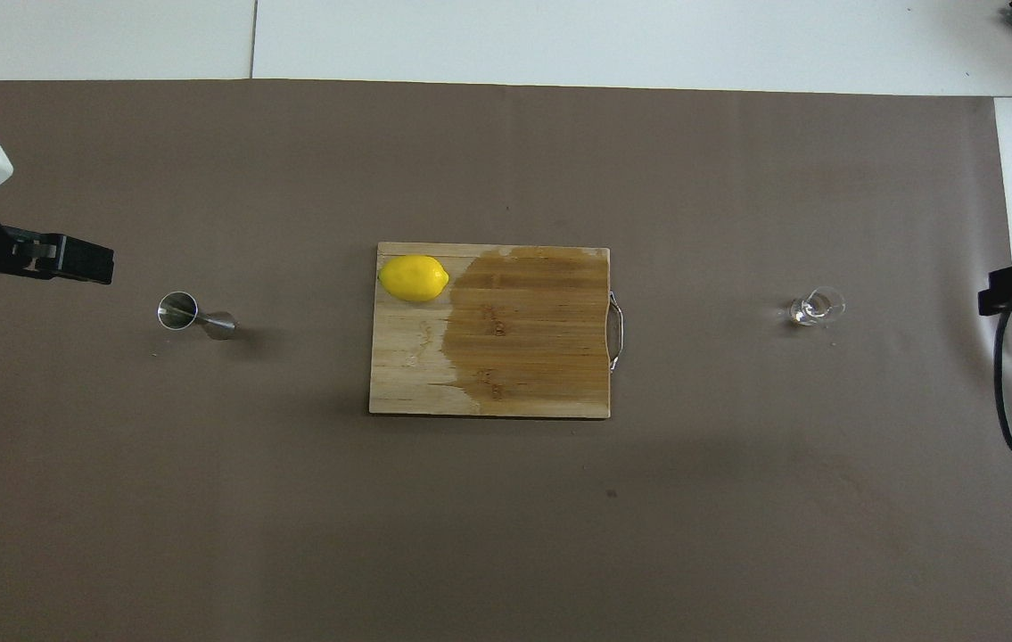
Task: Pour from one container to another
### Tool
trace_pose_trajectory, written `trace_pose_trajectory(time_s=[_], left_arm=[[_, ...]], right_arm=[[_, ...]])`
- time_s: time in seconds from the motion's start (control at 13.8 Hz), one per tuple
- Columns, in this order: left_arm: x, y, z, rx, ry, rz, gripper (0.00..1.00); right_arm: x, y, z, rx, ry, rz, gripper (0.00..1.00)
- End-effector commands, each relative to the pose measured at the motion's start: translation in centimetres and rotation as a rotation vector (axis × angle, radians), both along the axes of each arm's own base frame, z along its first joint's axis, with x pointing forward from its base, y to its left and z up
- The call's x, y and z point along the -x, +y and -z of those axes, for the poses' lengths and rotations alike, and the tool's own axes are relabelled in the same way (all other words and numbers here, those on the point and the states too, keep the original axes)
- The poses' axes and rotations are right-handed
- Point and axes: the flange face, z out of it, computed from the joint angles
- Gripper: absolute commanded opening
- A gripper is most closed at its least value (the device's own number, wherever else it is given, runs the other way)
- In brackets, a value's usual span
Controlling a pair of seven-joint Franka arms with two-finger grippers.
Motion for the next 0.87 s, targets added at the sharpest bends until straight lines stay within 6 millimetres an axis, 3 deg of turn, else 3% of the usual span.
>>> trace_pose_trajectory(time_s=[0.0,0.58,0.8], left_arm=[[0.8,-0.1,0.0,0.005,-0.012,-0.003,1.0],[1.2,-0.1,0.3,0.002,0.016,0.006,1.0],[1.8,0.4,0.5,0.121,0.081,-0.036,1.0]], right_arm=[[0.7,0.0,0.0,0.001,-0.002,-0.021,1.0],[0.7,0.0,0.0,0.001,-0.002,-0.021,1.0],[0.7,0.0,0.0,0.001,-0.002,-0.021,1.0]])
